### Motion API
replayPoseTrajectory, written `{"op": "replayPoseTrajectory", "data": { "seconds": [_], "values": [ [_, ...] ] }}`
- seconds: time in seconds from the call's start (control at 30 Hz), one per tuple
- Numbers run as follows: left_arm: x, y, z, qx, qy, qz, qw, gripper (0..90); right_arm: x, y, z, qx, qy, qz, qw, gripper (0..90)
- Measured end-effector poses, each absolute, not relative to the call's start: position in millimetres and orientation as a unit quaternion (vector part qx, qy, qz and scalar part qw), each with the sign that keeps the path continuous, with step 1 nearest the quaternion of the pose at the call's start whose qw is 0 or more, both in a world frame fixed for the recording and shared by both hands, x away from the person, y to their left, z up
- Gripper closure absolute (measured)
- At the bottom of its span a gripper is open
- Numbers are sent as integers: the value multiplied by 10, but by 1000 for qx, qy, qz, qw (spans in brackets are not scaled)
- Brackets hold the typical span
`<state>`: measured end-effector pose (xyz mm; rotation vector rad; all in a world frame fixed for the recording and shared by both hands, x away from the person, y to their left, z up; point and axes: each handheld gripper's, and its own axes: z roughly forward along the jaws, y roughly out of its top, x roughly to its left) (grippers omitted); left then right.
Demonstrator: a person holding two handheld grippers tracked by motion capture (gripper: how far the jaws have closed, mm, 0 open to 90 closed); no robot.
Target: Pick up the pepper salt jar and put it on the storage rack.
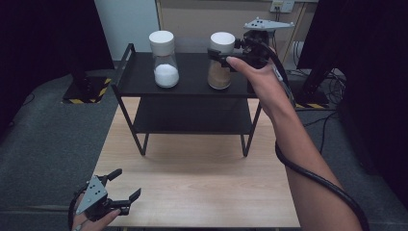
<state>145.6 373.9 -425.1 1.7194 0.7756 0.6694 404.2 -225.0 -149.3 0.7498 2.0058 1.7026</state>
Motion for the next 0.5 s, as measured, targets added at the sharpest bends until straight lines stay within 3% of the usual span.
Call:
{"op": "replayPoseTrajectory", "data": {
  "seconds": [0.3,0.5],
  "values": [
    [1451,3740,-4247,722,326,283,540,62,3868,-2286,-1426,277,722,597,213,58],
    [1442,3740,-4243,722,327,284,540,62,3716,-2338,-1426,278,725,590,222,35]
  ]
}}
